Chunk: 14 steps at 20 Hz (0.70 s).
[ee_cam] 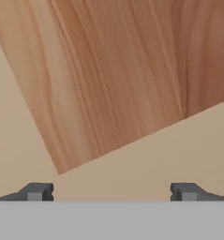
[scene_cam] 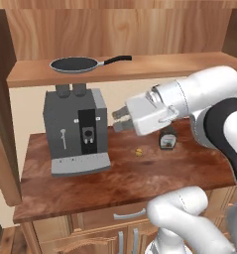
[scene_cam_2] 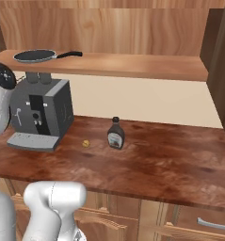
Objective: Pick the pan from the cabinet and place it on the stove. Then turn on the stove burner for the pan.
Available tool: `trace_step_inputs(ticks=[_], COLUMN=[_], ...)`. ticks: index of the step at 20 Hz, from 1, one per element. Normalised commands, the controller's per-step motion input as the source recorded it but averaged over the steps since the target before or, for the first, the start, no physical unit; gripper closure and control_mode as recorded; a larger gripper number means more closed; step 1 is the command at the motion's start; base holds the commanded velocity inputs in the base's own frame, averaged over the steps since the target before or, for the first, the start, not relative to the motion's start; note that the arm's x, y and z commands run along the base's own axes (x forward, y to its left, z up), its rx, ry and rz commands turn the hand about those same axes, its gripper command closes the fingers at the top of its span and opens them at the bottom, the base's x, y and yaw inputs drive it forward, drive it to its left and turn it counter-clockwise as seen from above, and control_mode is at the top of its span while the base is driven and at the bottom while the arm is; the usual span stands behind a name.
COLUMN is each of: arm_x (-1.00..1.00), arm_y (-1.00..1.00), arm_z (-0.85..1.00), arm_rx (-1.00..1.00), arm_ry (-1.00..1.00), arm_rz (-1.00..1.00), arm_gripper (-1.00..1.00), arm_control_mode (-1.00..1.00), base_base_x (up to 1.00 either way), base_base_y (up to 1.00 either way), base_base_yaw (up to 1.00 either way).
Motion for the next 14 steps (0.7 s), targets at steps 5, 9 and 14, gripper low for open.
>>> trace_step_inputs(ticks=[5, 9, 14], arm_x=[0.00, 0.00, 0.03], arm_y=[-0.48, -0.49, -0.42], arm_z=[0.00, 0.00, 0.01], arm_rx=[-0.05, -0.04, -0.04], arm_ry=[-0.35, -0.31, -0.25], arm_rz=[0.00, 0.00, 0.00], arm_gripper=[-1.00, -1.00, -1.00], arm_control_mode=[-1.00, -1.00, -1.00], base_base_x=[0.00, 0.00, 0.00], base_base_y=[0.00, 0.00, 0.00], base_base_yaw=[0.00, 0.00, 0.00])
